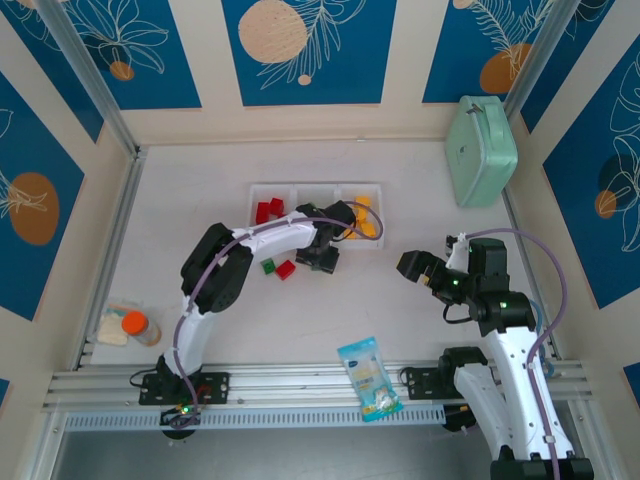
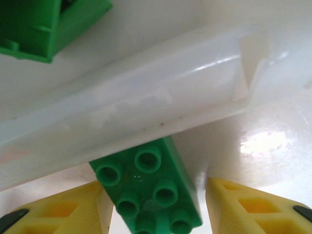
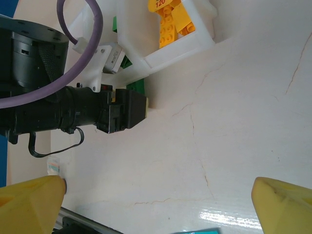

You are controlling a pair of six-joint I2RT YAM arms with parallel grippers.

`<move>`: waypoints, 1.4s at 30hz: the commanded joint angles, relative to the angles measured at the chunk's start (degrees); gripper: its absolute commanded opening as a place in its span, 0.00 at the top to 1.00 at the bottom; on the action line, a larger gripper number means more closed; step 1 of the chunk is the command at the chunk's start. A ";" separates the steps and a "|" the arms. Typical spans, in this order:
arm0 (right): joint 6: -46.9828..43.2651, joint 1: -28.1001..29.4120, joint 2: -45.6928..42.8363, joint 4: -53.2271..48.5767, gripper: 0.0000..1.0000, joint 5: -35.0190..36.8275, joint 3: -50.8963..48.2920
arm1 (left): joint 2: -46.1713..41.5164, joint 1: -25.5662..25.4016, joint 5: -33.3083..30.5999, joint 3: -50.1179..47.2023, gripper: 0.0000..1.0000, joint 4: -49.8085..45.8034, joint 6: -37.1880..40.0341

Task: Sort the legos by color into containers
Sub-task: Pick up the lego from the center of the table.

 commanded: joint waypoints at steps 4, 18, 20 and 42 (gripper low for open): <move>0.27 -0.30 1.22 0.35 0.01 -1.77 0.09 | 1.15 -0.30 2.37 -1.40 0.51 1.03 -2.05; -0.08 -0.38 -0.46 -1.17 0.01 -1.13 -0.69 | -0.96 -0.42 2.05 -4.50 0.68 1.91 -5.70; 0.14 -0.33 -0.46 -0.88 0.01 -1.25 -0.83 | -2.27 -0.85 1.90 -6.16 0.68 1.95 -6.37; 0.67 -0.38 -0.09 -0.19 0.01 -2.11 -0.48 | -12.58 -4.30 2.37 -1.06 0.68 -5.33 -5.35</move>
